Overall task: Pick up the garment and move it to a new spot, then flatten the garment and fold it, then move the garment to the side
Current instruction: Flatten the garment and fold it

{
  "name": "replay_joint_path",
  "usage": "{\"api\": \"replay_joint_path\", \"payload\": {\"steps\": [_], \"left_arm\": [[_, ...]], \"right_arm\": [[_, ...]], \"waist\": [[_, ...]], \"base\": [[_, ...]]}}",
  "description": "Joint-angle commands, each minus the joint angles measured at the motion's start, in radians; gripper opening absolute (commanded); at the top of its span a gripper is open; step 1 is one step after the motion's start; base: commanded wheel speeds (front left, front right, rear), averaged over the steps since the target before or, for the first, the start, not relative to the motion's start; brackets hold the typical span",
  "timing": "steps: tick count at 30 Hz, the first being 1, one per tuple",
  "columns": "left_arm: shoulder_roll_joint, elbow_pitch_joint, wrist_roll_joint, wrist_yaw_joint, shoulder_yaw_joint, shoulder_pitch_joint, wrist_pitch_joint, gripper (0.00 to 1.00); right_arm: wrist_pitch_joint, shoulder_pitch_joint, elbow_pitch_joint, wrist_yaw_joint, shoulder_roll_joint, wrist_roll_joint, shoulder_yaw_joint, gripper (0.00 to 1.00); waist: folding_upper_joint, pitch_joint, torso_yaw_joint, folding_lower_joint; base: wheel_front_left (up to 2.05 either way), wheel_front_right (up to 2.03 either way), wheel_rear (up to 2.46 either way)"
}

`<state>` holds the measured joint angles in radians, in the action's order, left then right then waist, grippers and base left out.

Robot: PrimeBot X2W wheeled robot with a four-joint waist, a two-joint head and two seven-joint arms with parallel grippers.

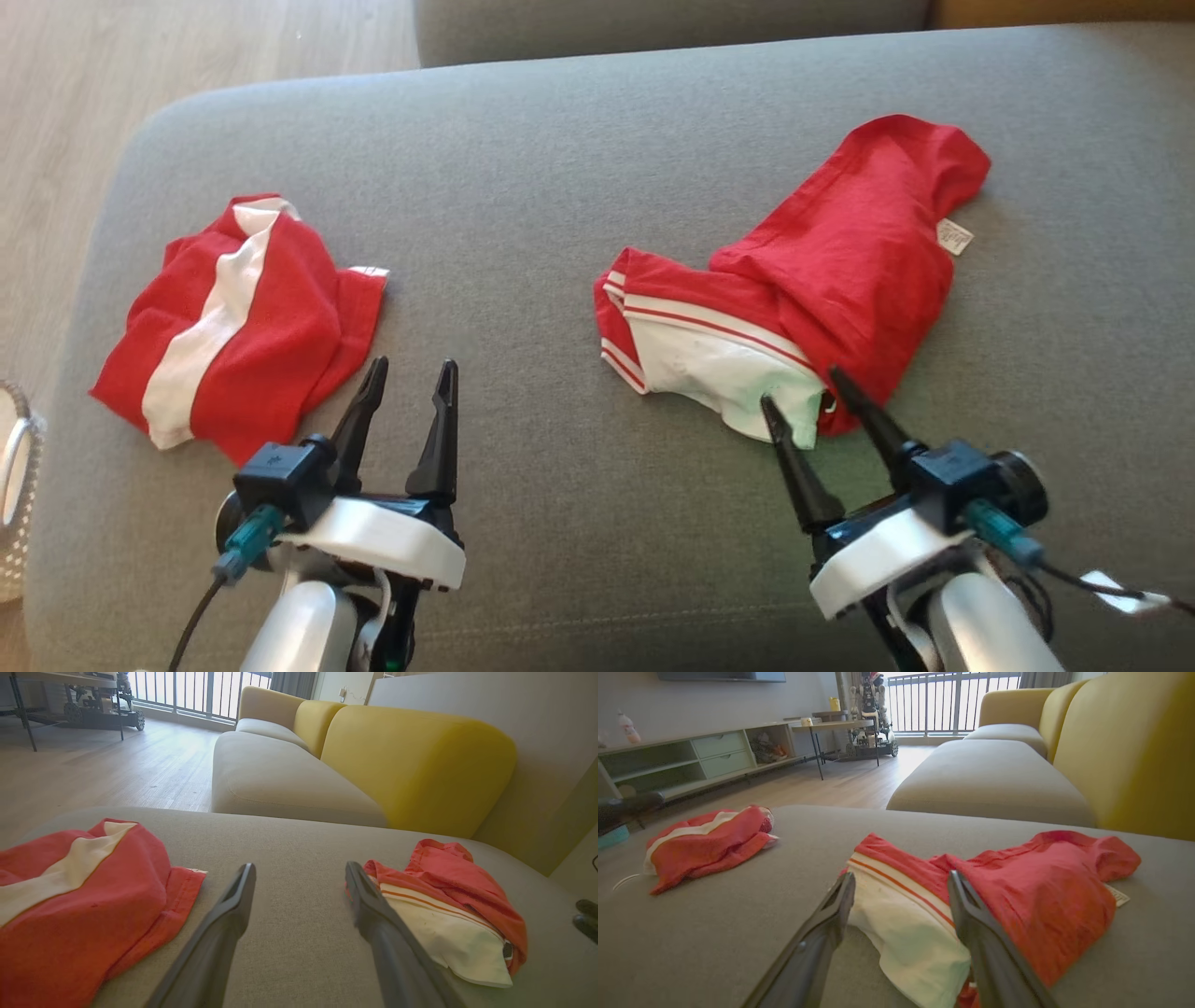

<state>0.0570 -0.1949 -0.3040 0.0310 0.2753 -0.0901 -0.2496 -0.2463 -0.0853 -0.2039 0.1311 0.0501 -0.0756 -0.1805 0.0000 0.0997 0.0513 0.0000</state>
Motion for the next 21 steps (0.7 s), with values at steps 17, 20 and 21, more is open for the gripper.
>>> {"api": "replay_joint_path", "payload": {"steps": [17, 20, 21], "left_arm": [[-0.007, 0.011, 0.004, 0.025, -0.023, -0.075, -0.012, 1.00], [-0.007, 0.010, 0.000, 0.021, -0.019, -0.077, -0.012, 1.00], [-0.007, 0.010, 0.000, 0.021, -0.019, -0.078, -0.012, 1.00]], "right_arm": [[-0.012, -0.201, -0.309, 0.000, 0.000, 0.096, 0.009, 1.00], [-0.014, -0.229, -0.348, 0.000, 0.000, 0.118, 0.021, 1.00], [-0.014, -0.238, -0.363, 0.000, 0.000, 0.126, 0.026, 1.00]], "waist": [[0.0000, 0.067, 0.119, 0.0000], [0.0000, 0.075, 0.143, 0.0000], [0.0000, 0.078, 0.150, 0.0000]], "base": [[0.00, 0.00, 0.00], [0.00, 0.00, 0.00], [0.00, 0.00, 0.00]]}}
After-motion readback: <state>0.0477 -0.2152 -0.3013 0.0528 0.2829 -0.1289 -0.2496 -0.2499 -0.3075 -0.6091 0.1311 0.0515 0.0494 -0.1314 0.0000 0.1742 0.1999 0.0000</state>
